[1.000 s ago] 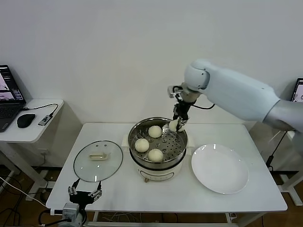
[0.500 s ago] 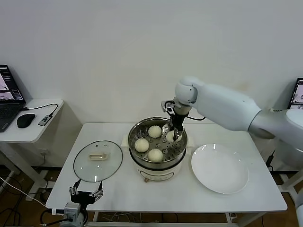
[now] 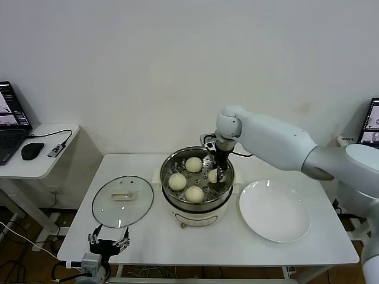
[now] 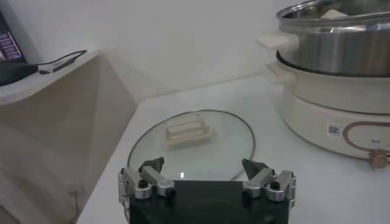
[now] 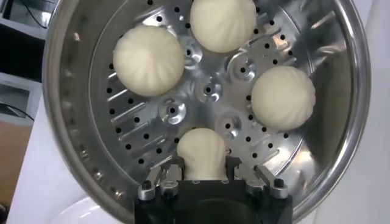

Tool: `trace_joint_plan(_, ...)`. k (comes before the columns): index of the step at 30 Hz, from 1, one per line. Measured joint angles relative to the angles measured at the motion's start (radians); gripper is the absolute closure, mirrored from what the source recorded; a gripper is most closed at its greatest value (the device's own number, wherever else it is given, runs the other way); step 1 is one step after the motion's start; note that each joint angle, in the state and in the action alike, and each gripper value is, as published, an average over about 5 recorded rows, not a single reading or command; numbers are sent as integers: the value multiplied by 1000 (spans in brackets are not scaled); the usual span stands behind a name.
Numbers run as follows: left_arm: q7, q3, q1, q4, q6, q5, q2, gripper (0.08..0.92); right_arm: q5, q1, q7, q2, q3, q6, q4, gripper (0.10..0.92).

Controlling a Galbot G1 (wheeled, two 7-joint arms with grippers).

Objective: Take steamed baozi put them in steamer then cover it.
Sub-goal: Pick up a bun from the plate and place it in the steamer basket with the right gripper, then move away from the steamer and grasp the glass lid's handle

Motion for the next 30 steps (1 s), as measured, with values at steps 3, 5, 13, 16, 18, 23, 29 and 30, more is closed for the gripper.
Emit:
trace_joint_plan(3, 1, 0, 1, -3, 0, 0, -1, 177, -5, -1, -2, -4, 3, 0, 2, 408)
trace_joint_plan(5, 1, 1, 2, -4, 1, 0, -3, 177, -8, -2, -3, -8, 5, 0, 4, 347)
trace_joint_plan(13, 2, 8, 6, -16, 2, 1, -13, 177, -3, 4, -9, -39, 22, -3, 31, 206)
trace_joint_plan(16, 2, 9, 9, -21, 2, 2, -14, 177, 2, 9, -9, -62, 36, -6, 50, 203)
trace_joint_plan(18, 3, 8, 13, -25, 2, 2, -14, 177, 7, 14, -9, -81, 52, -8, 65, 203)
trace_joint_plan(23, 2, 1, 19, -39, 0, -2, -18, 177, 36, 22, 1, -147, 116, -17, 113, 203)
trace_joint_plan(29, -5, 4, 7, -37, -8, -15, -25, 177, 125, -14, 97, -251, 239, -22, 200, 203)
trace_joint_plan(30, -6, 6, 5, -35, -11, -17, -25, 177, 144, -27, 126, -270, 266, -23, 217, 203)
